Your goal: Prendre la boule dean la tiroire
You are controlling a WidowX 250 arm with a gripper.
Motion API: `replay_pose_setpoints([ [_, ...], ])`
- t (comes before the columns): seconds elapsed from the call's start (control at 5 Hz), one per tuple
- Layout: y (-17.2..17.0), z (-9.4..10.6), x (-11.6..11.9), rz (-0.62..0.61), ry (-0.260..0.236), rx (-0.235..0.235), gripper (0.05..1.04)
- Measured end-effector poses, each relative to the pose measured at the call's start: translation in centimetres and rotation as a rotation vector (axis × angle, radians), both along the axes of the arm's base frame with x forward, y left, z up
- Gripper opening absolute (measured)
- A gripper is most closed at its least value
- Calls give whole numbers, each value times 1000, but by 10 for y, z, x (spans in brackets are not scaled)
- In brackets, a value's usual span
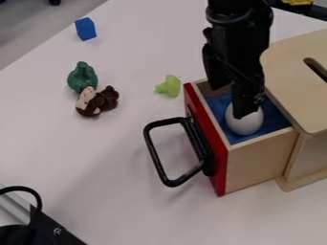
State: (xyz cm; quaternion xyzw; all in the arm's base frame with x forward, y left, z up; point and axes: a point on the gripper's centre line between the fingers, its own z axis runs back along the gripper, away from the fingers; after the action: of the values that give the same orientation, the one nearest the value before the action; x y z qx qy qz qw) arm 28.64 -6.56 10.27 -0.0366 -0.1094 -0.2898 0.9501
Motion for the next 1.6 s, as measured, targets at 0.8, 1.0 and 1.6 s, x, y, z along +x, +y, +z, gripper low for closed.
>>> replay_pose_setpoints([
  [0.8, -16, -38, 13, -60, 5, -91, 999],
  [1.0, -22, -45, 14, -76, 14, -102, 947],
  [1.6, -20, -42, 12, -42, -16, -63, 762],
])
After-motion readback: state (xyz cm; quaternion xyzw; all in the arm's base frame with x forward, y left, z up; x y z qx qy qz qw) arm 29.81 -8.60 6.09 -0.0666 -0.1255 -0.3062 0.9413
